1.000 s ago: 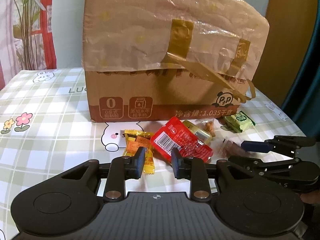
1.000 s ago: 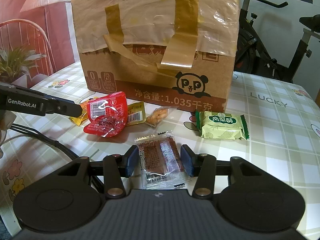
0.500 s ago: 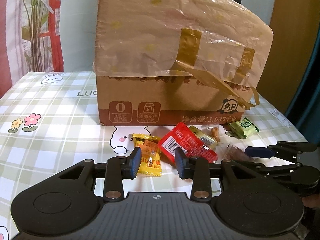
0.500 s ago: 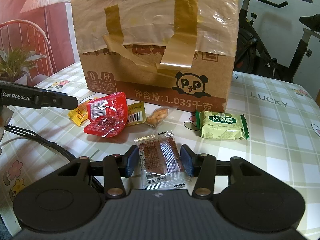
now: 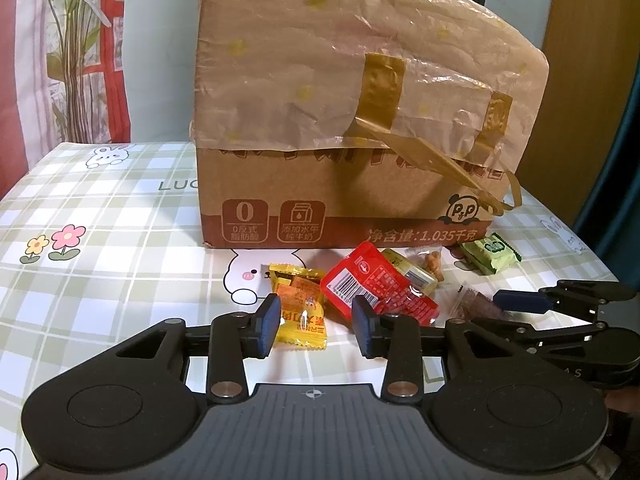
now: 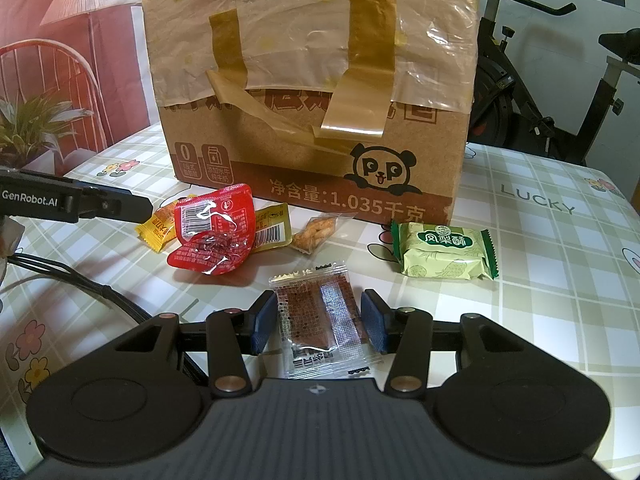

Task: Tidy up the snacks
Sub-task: 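Move the left gripper to the red candy packet while the right gripper holds the jerky packet, then close the left gripper on the red candy packet and lift it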

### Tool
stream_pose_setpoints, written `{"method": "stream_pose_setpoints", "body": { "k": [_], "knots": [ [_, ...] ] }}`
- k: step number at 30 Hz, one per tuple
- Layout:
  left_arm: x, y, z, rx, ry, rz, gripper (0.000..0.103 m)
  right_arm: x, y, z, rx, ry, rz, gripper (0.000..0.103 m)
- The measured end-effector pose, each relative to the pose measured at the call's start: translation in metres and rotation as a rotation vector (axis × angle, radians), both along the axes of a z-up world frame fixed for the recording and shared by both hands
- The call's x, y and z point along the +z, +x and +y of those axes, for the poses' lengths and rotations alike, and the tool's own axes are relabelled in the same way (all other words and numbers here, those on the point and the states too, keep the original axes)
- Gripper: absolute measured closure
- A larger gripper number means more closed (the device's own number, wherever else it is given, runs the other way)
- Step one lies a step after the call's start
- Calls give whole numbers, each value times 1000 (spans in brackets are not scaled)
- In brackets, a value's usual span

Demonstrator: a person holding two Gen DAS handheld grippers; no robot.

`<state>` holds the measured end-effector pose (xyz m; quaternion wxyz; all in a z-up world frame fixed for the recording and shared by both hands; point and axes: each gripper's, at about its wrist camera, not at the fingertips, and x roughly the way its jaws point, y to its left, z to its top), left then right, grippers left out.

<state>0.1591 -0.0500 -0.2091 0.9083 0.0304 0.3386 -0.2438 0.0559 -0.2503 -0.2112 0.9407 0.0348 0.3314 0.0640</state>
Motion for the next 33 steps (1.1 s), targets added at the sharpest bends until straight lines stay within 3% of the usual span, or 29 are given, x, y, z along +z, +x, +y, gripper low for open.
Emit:
{"method": "stream_pose_setpoints", "body": {
  "k": [5,12,18,22,33],
  "knots": [
    [1,-1,1,0,-4,-7,59,0,0,0,0,-3,0,54],
    [2,3,1,8,-7,-21,41,0,0,0,-2,4,-1,54],
    [3,9,-11,-55,-18,-34,41,0,1,0,-2,3,-1,54],
    [-7,11,-27,-109,-22,17,41,0,0,1,-3,-2,-1,54],
    [-28,13,-45,-91,-1,59,41,0,0,1,-2,-2,0,54]
  ]
}}
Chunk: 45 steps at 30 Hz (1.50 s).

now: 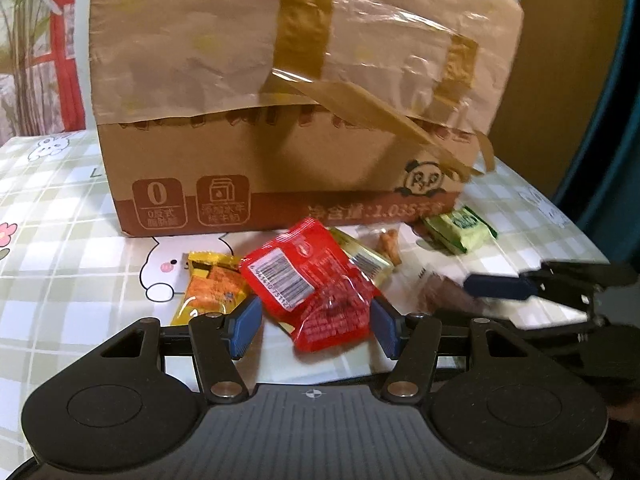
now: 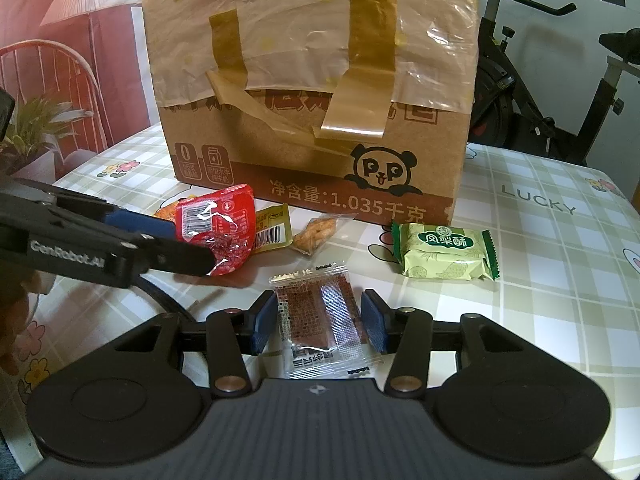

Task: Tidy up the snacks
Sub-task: 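Close the left gripper on the red candy packet and lift it, then carry the held red packet and jerky packet over the lined box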

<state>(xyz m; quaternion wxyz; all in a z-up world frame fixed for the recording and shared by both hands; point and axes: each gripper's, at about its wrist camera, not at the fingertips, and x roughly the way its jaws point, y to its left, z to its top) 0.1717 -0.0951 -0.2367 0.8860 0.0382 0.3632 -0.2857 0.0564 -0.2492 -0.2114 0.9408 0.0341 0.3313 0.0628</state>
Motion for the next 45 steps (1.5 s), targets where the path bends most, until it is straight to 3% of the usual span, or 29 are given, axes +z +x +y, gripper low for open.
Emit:
{"method": "stream_pose_setpoints", "body": {
  "k": [11,15,18,45],
  "knots": [
    [-9,10,-12,23,42,-43,41,0,0,0,1,0,0,54],
    [-6,8,-8,12,16,-48,67,0,0,0,1,0,0,54],
    [-2,1,-5,6,14,-70,74,0,0,0,1,1,0,54],
    [41,-29,48,30,-33,-112,76,7,-7,-1,-12,-9,-8,56]
  ]
}}
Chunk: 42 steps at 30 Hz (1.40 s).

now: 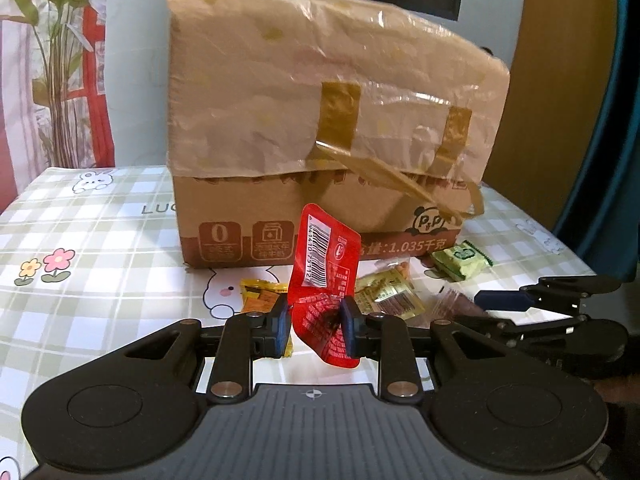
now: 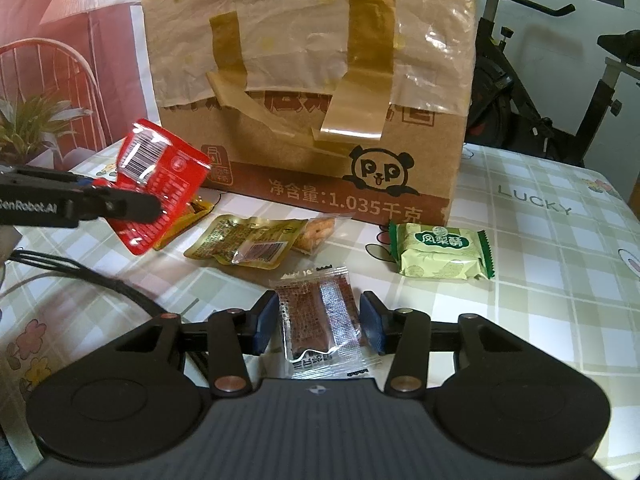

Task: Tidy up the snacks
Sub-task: 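Carry the held red packet and jerky packet over the lined box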

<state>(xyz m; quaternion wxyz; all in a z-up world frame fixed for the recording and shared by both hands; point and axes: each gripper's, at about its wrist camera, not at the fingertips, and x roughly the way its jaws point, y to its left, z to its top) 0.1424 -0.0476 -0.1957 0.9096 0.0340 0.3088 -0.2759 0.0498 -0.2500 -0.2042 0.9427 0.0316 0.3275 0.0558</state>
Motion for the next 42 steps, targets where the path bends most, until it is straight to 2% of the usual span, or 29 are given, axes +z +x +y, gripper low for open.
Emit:
{"method": "stream_pose_setpoints", "body": {
  "k": [8,16,21,25,30,35,38,42],
  "knots": [
    [4,-10,20,18,-26,11,75,16,-15,-6,-29,51,-42,57],
    [19,-15,23,5,-53,-26,75,41,-21,4,9,33,-109,57],
    [44,-14,27,7,-90,-79,75,70,-25,5,29,41,-188,57],
    [77,-5,29,6,-131,-149,75,100,-24,2,41,56,-270,57],
    [117,17,24,6,-158,-243,75,144,-8,-3,60,71,-367,57],
    [144,46,6,6,-168,-292,75,180,22,-5,87,32,-439,57],
    [155,69,-8,11,-165,-299,75,192,49,-9,87,-14,-453,57],
    [161,94,-27,16,-141,-292,75,200,85,-21,51,-2,-437,57]
  ]
}}
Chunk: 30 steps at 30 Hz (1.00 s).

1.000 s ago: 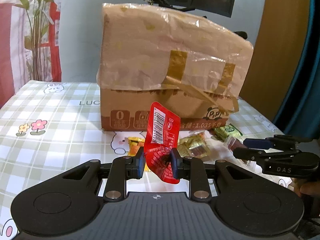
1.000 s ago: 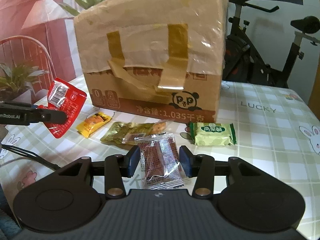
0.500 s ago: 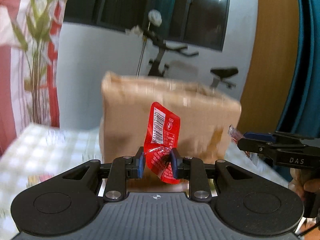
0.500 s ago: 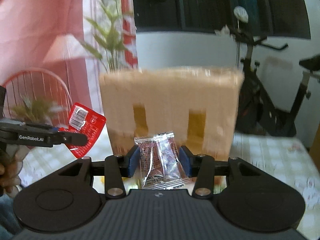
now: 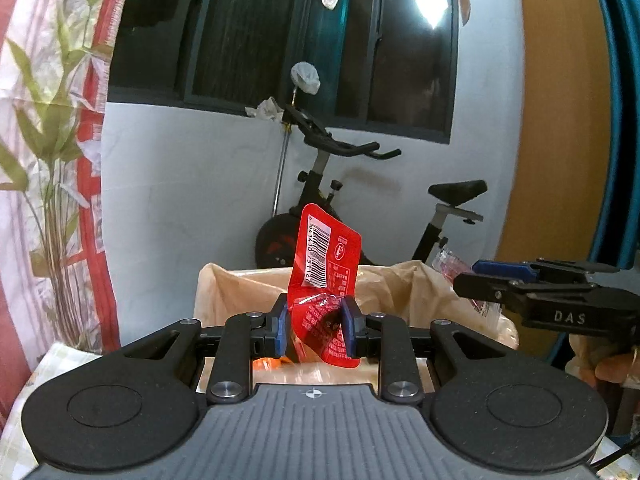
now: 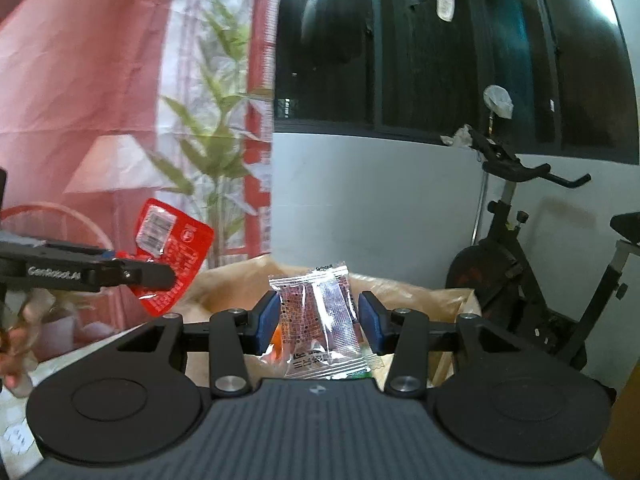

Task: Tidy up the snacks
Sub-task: 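Carry the held red packet and jerky packet over the lined box, then open both grippers to drop the packets into the box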

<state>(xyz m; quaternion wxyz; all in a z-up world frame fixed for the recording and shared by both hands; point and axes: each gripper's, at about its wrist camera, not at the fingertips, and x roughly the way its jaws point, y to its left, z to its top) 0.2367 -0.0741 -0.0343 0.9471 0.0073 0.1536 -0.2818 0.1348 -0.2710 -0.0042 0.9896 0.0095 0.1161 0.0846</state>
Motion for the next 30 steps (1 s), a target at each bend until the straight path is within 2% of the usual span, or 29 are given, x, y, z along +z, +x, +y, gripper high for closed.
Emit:
{"method": "stream_pose_setpoints", "body": {
  "k": [6,11,12,15,16,18,22,30],
  "knots": [
    [-5,24,-14,31,19,53,75,-2,38,-20,-66,40,61,57],
    [-15,34,-24,35,68,78,74,-13,50,-26,-90,53,122,57],
    [-17,35,-27,42,82,79,72,-16,52,-26,-97,41,139,57],
    [-23,33,-27,51,108,83,47,-23,53,-27,-125,39,176,54],
    [-23,31,-24,51,105,79,44,-24,52,-28,-133,51,182,52],
    [-23,29,-20,53,101,75,42,-25,49,-30,-131,64,185,49],
    [-18,23,-14,67,100,77,35,-22,37,-27,-113,38,173,49],
    [-9,-6,10,63,81,51,29,-17,8,-12,-45,32,137,49]
  ]
}}
